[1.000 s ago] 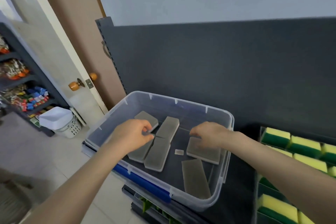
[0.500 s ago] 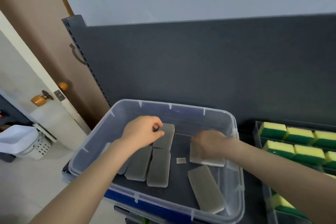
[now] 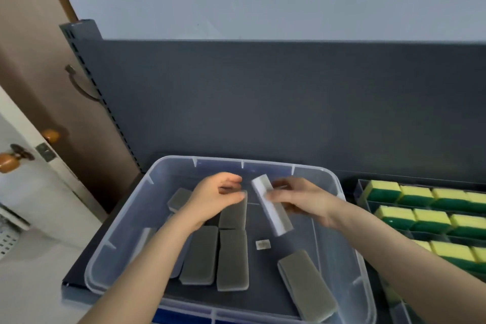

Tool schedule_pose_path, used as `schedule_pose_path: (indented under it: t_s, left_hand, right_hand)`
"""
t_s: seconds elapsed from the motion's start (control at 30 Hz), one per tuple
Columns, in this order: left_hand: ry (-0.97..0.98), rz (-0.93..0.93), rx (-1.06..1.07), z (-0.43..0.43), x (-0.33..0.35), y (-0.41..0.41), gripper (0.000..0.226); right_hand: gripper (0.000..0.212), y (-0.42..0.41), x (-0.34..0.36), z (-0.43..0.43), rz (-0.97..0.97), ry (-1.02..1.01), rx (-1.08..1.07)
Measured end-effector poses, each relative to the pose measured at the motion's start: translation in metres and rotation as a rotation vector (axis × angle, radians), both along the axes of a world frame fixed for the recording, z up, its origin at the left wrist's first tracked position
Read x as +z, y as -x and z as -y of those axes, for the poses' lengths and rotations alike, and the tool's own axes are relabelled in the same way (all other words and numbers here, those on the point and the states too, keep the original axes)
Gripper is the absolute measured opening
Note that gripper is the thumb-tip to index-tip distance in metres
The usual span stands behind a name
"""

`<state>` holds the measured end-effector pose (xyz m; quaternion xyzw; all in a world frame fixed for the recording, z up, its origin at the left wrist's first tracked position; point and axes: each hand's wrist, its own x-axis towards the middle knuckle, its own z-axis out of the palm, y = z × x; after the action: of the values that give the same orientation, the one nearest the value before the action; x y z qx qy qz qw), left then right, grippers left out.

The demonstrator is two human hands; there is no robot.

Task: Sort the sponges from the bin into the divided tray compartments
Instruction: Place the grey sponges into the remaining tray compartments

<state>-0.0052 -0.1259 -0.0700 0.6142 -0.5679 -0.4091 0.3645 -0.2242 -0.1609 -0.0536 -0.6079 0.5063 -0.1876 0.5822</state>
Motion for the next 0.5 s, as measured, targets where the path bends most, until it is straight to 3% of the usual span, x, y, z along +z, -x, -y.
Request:
schedule_pose_path:
  t_s: [0.1, 0.23, 0.4, 0.5]
  left_hand:
    - [-0.033, -0.192, -0.044, -0.001, 0.007, 0.003, 0.03]
    - [-0.031, -0.214, -0.095, -0.004, 0.009, 0.007, 0.027]
    - [-0.01, -0.105, -0.045, 0.001, 0.005, 0.005, 0.026]
    - [0.048, -0.003, 0.048, 0.005, 0.001, 0.0, 0.024]
  right_hand:
    - [0.034, -0.004, 0.001, -0.006, 0.283, -0.293, -0.109]
    - [0.039, -0.01, -0.005, -0.006, 0.309, -0.437, -0.056]
    - [0.031, -0.014, -0.004, -0.006, 0.273, -0.39, -0.071]
    - [0.032, -0.005, -0.003, -0.003, -0.062, -0.113, -0.007]
